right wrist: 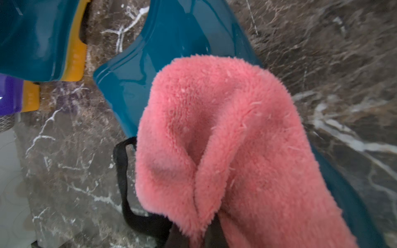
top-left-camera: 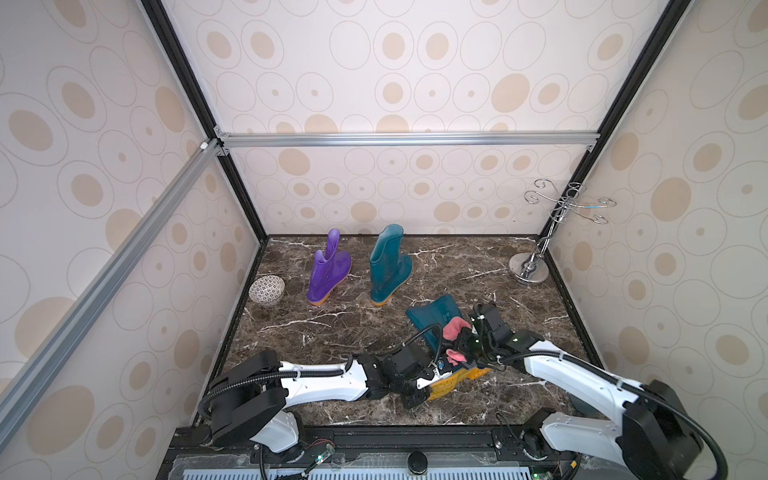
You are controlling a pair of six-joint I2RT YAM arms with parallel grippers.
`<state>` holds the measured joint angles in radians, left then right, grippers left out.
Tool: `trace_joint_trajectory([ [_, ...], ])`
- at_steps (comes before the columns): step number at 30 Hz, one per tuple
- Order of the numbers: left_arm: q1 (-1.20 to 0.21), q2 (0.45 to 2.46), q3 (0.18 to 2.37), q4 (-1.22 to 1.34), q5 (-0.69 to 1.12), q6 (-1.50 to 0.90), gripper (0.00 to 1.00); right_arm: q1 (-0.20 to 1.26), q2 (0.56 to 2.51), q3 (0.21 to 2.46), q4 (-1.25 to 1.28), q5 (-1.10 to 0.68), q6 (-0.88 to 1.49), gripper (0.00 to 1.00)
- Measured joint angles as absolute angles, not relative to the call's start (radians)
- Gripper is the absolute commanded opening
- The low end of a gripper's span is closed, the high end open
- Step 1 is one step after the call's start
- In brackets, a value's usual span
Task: Wipe the rubber boots with a cloth
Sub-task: Wipe the dirt off the rubber boot.
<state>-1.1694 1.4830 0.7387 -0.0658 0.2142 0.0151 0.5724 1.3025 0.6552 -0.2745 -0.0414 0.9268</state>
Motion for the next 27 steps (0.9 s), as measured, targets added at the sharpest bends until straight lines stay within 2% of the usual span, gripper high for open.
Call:
trace_joint_trajectory([
  [12, -1.167, 1.483, 0.738, -0.064, 0.22, 0.016, 0.0, 0.581, 1.702, 0.883, -0.078, 0.094, 0.945, 0.0],
  [21, -1.167, 1.486, 0.738, -0.062, 0.227, 0.018, 0.0, 0.606, 1.818, 0.952, 0.06, 0.17, 0.957, 0.0],
  [27, -1.167, 1.486, 0.738, -0.062, 0.226, 0.019, 0.0, 0.61, 1.875, 1.009, 0.107, 0.157, 0.937, 0.0],
])
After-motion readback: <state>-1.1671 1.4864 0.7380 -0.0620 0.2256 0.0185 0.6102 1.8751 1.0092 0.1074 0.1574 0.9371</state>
